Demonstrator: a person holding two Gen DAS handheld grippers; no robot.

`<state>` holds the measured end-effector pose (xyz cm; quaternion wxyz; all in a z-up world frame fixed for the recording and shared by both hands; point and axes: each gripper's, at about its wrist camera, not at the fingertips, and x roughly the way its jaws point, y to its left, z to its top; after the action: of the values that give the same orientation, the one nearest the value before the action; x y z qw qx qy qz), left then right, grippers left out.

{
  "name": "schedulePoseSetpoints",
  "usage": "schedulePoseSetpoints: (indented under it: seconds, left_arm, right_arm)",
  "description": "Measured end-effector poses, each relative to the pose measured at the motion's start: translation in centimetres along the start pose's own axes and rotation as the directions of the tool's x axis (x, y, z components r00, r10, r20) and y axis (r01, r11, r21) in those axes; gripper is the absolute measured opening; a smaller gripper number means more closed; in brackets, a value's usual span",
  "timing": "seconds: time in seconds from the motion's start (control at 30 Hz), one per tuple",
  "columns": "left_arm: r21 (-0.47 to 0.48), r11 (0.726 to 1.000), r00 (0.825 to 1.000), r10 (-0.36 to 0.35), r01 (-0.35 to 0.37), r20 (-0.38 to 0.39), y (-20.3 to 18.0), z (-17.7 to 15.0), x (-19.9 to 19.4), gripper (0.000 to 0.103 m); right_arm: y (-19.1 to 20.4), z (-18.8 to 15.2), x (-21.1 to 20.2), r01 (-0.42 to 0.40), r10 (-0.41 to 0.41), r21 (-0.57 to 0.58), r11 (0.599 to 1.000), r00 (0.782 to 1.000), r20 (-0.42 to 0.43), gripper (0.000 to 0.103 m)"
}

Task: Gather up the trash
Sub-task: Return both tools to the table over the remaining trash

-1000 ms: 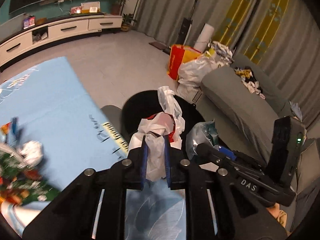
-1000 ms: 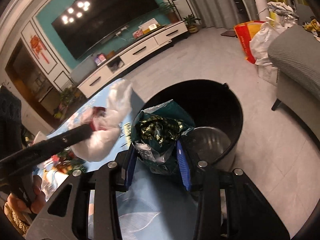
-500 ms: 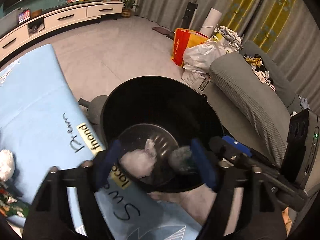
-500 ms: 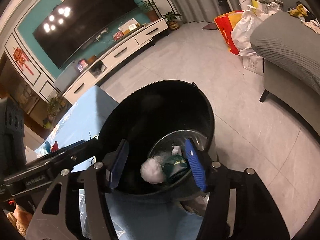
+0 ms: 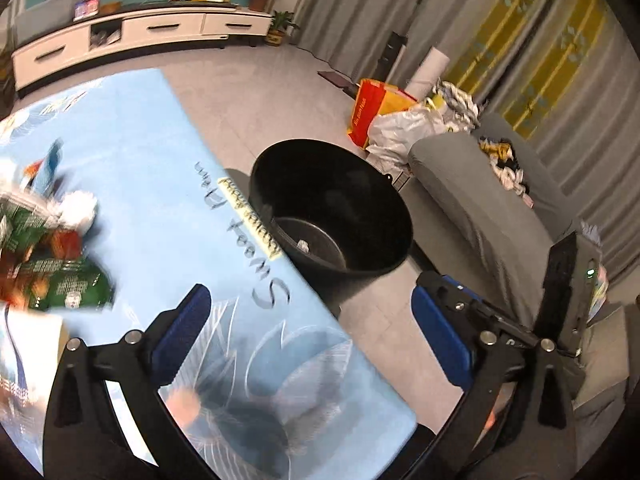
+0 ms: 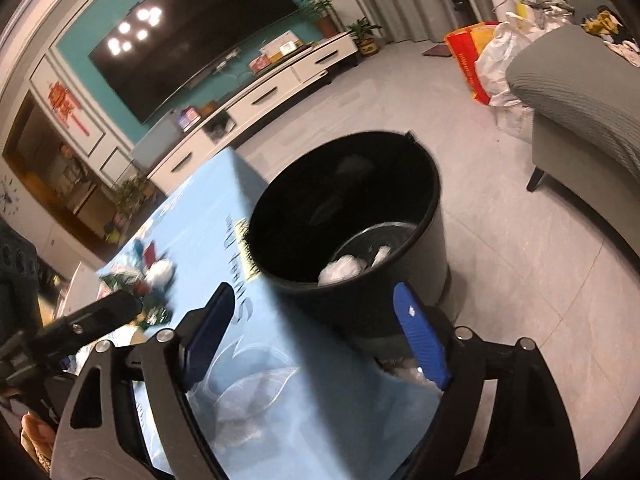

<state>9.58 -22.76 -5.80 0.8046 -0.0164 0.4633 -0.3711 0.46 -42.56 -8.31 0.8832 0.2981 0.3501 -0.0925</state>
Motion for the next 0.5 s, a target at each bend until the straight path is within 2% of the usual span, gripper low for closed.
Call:
schedulePoseSetpoints:
  seconds: [0.1,0.27,0.4,0.5]
  left_arm:
    - [-0.034,0.999,1.0,0.015,-0.014,0.025,0.9,-1.5,-2.2,0.1]
    - [-0.144,0.989,0.997,0.045,-0.035,0.069,4.0,-4.2,-6.1,0.1]
    - [-0.239,0.969,0.992,0.082,-0.057,0.099,7.6,-6.7,-8.8,0.1]
    - [-0.275,0.958,0.989,0.114,-0.084,0.098,9.7,-8.5,-10.1,0.1]
  right_arm:
    - [1.5,-1.2,-0.3,-0.029,0.029,-0.014,0.999,0.999,-0.019,0.082]
    - [4.4,-3.1,-0.2,-0.089,0.085,-0.056,0.994,0.994,-0.068,0.086]
    - [7.5,-4.5,0.6,-0.156,0.141,-0.117,0.981,0.982,-0.126,0.095]
    - [9.7,-5.4,0.9,-0.241,0.221,-0.147,0.959,0.965,-0.139,0.1]
